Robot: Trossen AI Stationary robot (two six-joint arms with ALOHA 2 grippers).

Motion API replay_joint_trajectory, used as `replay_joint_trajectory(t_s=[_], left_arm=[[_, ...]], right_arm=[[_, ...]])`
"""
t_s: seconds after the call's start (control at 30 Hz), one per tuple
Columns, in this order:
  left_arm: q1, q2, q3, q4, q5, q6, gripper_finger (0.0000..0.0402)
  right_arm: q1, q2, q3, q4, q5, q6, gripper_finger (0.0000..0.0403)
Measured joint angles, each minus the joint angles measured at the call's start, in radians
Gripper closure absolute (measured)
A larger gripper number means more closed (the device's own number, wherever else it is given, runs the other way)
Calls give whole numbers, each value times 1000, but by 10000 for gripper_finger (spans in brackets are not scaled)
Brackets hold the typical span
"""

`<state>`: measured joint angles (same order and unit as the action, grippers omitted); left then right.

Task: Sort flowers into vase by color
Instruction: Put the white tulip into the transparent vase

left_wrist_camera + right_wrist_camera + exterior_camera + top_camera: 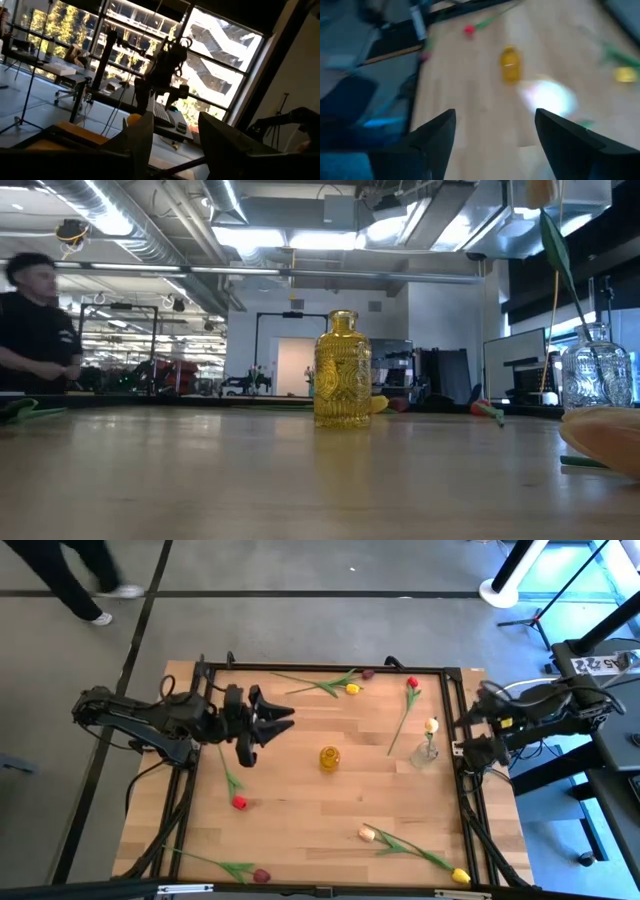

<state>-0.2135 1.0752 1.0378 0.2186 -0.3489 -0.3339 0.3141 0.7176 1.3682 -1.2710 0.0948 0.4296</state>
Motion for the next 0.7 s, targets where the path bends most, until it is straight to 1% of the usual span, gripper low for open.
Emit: replay_joint_trajectory(t_s=[0.13, 0.2, 0.4, 0.47, 0.53, 0.7], left_arm=[[-33, 5, 0, -7, -11, -5, 249], [-50, 5, 0, -7, -17, -6, 249], [-101, 5, 0, -9, -71, -18, 249], [-111, 5, 0, -9, -84, -33, 249], [-120, 5, 0, -9, -90, -48, 249], [-141, 5, 0, -17, -114, -55, 249]], right_arm=[[1, 79, 0, -1, -190, 21, 158], [1, 112, -1, -14, -290, 60, 170], [1, 144, -1, 7, -490, 114, 204], [2, 145, -1, 34, -522, 134, 213], [29, 158, -1, 79, -523, 147, 221], [202, 238, -1, 209, -457, 191, 238]])
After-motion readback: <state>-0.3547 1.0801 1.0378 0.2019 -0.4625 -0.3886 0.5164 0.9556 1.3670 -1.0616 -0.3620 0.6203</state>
